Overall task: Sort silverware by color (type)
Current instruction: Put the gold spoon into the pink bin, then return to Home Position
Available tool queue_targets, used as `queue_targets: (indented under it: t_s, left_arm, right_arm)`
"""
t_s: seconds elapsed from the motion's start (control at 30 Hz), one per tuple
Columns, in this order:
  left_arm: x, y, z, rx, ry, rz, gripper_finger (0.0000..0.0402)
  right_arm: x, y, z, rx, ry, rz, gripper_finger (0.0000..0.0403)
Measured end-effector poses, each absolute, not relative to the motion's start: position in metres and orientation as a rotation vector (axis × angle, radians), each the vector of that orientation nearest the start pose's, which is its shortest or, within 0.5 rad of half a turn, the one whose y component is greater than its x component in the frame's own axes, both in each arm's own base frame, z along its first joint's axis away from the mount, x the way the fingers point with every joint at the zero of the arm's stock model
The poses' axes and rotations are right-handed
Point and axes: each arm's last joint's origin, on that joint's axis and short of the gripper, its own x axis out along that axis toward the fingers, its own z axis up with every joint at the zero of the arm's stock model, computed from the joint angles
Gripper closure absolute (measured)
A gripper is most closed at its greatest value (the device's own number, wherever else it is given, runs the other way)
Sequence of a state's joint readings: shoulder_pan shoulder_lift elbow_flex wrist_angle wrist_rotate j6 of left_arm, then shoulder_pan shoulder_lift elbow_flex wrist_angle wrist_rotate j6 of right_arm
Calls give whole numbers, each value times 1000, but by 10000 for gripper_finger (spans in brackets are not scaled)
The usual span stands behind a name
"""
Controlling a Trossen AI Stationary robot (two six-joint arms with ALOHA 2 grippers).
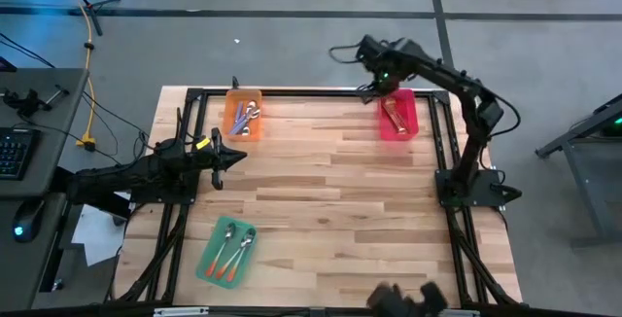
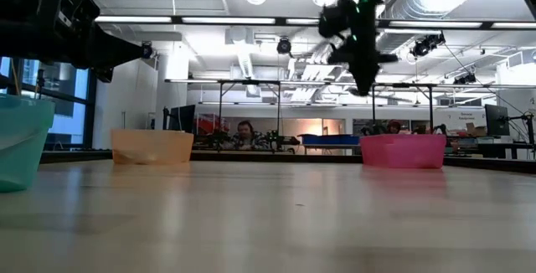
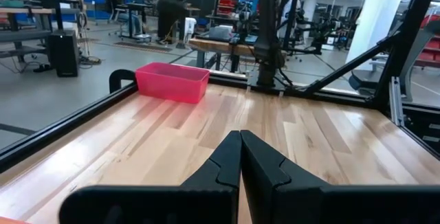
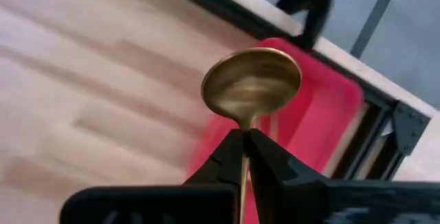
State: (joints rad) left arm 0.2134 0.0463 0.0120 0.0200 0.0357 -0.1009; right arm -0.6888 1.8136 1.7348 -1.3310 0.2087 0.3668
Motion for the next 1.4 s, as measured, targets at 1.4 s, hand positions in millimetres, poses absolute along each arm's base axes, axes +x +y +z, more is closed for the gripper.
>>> queue_targets:
  t_s: [1.4]
  left_arm:
    - [98, 20, 166, -103, 5, 177, 401]
  right_arm:
    - [262, -198, 275, 263, 877, -433, 395]
